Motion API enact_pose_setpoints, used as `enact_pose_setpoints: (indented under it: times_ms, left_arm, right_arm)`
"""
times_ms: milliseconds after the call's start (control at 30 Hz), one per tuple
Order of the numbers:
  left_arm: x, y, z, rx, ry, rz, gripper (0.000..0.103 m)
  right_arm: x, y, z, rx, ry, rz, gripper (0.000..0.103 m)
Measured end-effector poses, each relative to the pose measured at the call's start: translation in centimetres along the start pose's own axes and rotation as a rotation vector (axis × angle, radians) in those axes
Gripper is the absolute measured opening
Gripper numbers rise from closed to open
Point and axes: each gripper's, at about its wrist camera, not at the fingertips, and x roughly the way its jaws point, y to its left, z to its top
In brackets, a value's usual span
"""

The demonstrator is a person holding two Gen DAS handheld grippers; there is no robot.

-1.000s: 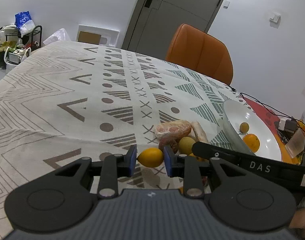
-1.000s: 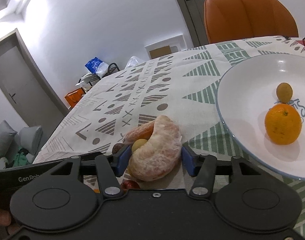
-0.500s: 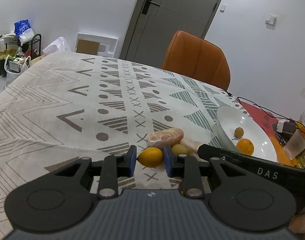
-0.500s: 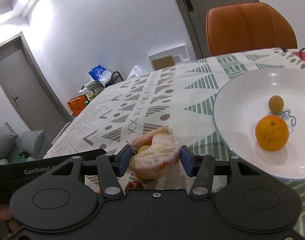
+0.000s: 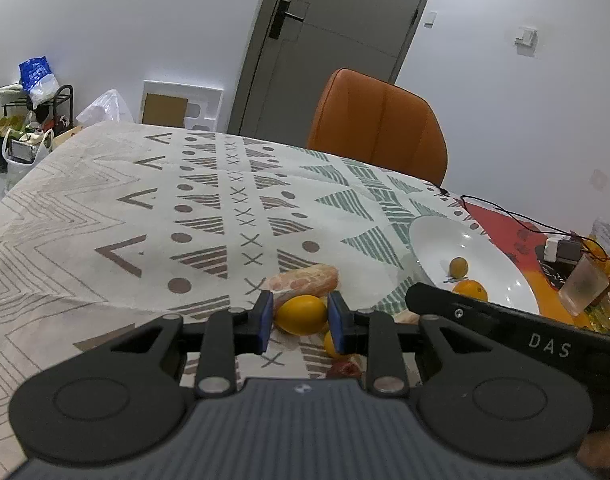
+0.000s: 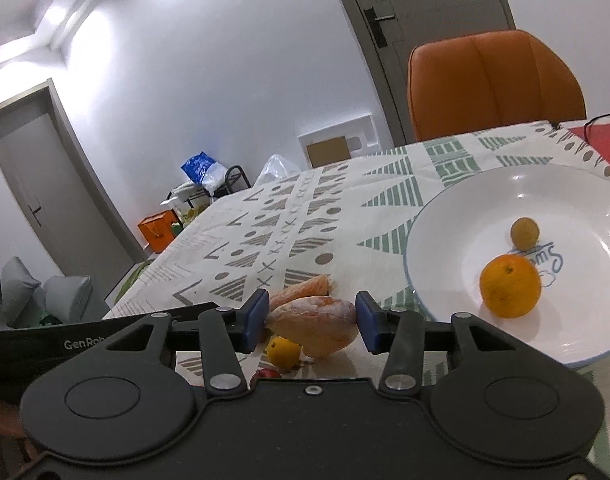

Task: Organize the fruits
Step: 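Carry both fruits onto the white plate and open both tools to release them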

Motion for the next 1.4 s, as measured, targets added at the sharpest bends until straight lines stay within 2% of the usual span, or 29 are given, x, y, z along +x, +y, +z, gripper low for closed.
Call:
enact_pose_setpoints:
  times_ms: [400,900,1400]
  left_arm:
    - [0.1,-1.8,0.6,0.028,-0.018,-0.021,0.028]
    - [1.2,-5.5,1.0,0.078,-0.022,-0.07,0.028]
    - [2.8,-8.7,0.6,0.121,-0.001,-0.112,0.028]
  right_arm:
    - [-2.0,-0.9,0.8,-0.006,-0.067,-0.012,0.045]
    - [-5.0,-4.1,1.2,0.04,-0.133,-0.067,0.045]
    - [-7.1,-8.2,0.5,0.11,-0.156,-0.161,0.045]
